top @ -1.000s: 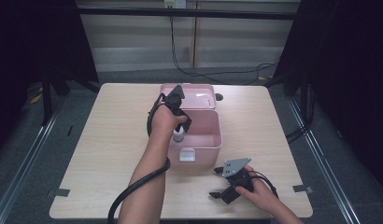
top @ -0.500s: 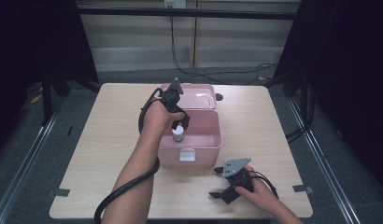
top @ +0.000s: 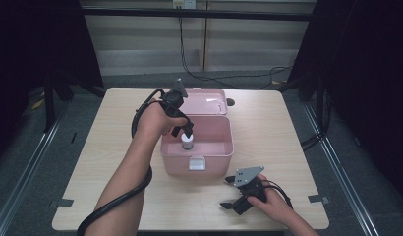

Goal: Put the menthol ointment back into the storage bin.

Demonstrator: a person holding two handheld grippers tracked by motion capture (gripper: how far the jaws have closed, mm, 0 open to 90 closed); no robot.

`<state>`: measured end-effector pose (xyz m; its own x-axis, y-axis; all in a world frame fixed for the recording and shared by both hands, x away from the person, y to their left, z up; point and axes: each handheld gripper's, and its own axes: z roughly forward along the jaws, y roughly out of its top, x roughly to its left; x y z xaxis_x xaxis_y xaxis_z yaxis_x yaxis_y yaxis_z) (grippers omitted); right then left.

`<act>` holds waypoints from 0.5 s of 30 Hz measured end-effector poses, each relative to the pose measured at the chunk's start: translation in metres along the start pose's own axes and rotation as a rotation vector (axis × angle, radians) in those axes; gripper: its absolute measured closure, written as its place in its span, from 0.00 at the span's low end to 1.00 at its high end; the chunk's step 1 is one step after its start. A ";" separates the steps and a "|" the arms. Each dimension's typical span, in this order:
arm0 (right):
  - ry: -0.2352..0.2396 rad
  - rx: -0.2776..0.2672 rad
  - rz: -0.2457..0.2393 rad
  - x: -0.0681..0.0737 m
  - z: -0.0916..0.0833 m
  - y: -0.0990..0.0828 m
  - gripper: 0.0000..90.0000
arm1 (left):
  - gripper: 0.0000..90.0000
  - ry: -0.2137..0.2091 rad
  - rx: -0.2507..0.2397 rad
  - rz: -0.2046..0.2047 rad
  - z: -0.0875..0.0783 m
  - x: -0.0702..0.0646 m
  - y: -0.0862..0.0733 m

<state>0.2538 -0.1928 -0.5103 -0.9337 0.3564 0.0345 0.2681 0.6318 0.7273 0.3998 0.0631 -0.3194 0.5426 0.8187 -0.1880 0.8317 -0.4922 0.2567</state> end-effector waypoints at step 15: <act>-0.001 -0.003 -0.002 0.000 0.000 0.000 0.13 | 0.29 -0.019 -0.006 0.064 -0.024 0.014 -0.030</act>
<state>0.2544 -0.1924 -0.5103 -0.9339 0.3559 0.0327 0.2658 0.6304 0.7293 0.3795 0.0963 -0.3068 0.5969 0.7797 -0.1894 0.7946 -0.5418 0.2740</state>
